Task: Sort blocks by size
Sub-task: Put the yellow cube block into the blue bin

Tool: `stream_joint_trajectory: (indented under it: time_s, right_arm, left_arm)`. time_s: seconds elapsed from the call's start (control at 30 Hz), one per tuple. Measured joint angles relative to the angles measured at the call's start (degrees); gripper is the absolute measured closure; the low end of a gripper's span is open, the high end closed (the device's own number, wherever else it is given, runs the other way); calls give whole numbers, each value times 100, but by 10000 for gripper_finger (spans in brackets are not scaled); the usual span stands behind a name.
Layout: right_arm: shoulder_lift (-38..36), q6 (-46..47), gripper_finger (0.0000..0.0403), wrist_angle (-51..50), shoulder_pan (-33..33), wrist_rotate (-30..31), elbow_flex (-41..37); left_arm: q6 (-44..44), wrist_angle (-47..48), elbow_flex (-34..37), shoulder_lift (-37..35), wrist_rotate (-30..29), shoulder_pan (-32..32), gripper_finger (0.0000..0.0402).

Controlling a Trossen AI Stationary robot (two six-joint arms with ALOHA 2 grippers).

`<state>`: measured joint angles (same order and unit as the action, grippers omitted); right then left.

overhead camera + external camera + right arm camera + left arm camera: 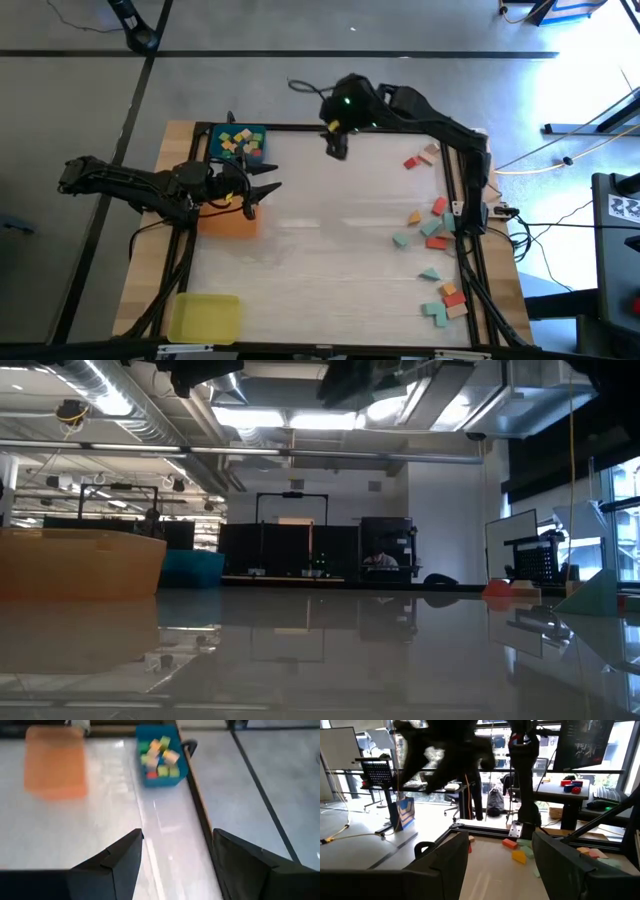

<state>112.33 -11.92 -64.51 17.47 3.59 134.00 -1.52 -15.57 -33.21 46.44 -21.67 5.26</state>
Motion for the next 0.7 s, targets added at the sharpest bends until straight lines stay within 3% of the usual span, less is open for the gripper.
stream_joint_trajectory:
  time_s: [0.47, 0.7]
  right_arm:
    - [-413, 1451, 164, -2395, -1397, 1323, -104]
    - [-950, 2261, 164, -2480, -2161, 1874, -1300]
  left_arm:
    - [142, 52, 0, 0, 0, 0, 196]
    - [155, 152, 0, 17, 1, 0, 196]
